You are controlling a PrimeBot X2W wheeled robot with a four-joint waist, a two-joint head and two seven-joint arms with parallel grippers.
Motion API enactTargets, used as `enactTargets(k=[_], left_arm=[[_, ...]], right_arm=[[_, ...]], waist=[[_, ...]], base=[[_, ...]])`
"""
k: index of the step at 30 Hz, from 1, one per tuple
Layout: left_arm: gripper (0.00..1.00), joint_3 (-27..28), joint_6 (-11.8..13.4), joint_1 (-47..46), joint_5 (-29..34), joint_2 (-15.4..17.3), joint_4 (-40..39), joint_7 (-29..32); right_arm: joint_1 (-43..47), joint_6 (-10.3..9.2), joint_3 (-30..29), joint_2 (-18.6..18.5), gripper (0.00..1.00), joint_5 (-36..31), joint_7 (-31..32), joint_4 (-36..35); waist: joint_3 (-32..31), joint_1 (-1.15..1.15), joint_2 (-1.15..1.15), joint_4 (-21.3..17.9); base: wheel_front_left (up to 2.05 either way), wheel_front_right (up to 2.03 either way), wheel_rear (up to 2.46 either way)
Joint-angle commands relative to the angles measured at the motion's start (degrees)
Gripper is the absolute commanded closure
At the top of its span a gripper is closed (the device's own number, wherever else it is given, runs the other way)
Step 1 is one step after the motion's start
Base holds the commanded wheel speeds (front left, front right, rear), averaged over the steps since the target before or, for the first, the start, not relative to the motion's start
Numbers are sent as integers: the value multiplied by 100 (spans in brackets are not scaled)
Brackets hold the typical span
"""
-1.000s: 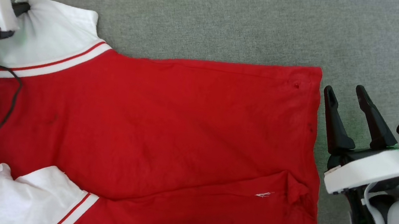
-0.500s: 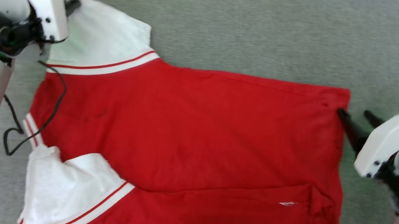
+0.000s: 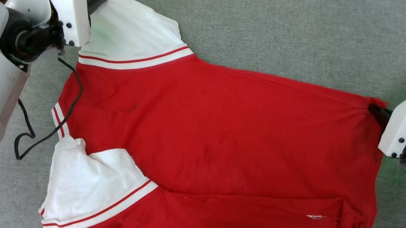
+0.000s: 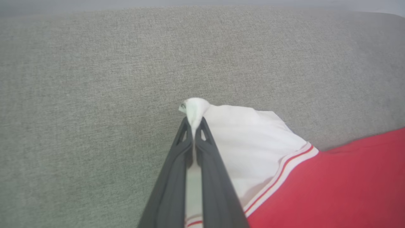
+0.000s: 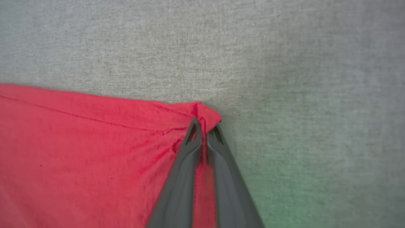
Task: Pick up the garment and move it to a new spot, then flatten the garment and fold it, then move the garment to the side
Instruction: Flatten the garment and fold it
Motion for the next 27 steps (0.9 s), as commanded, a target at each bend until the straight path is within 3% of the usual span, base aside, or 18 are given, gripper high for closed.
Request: enactTargets(k=[1, 14, 20, 27], left_arm=[[100, -8, -28, 81, -1, 64, -37, -49], [100, 375, -42, 1352, -430, 90, -337, -1053], [100, 567, 169, 2498, -585, 211, -872, -1534], [100, 781, 609, 4078, -911, 307, -1503, -1810]], right_arm=[[122, -2, 91, 63, 100, -39, 55, 202], [612, -2, 177, -211, 100, -68, -366, -596], [1345, -2, 67, -107, 100, -5, -548, -852], [2267, -3, -21, 82, 100, 220, -800, -806]], waist=[[-46, 0, 0, 10], [-1101, 0, 0, 148], [-1661, 0, 0, 281], [-2077, 0, 0, 352]], base=[[0, 0, 0], [0, 0, 0], [0, 0, 0], [0, 0, 0]])
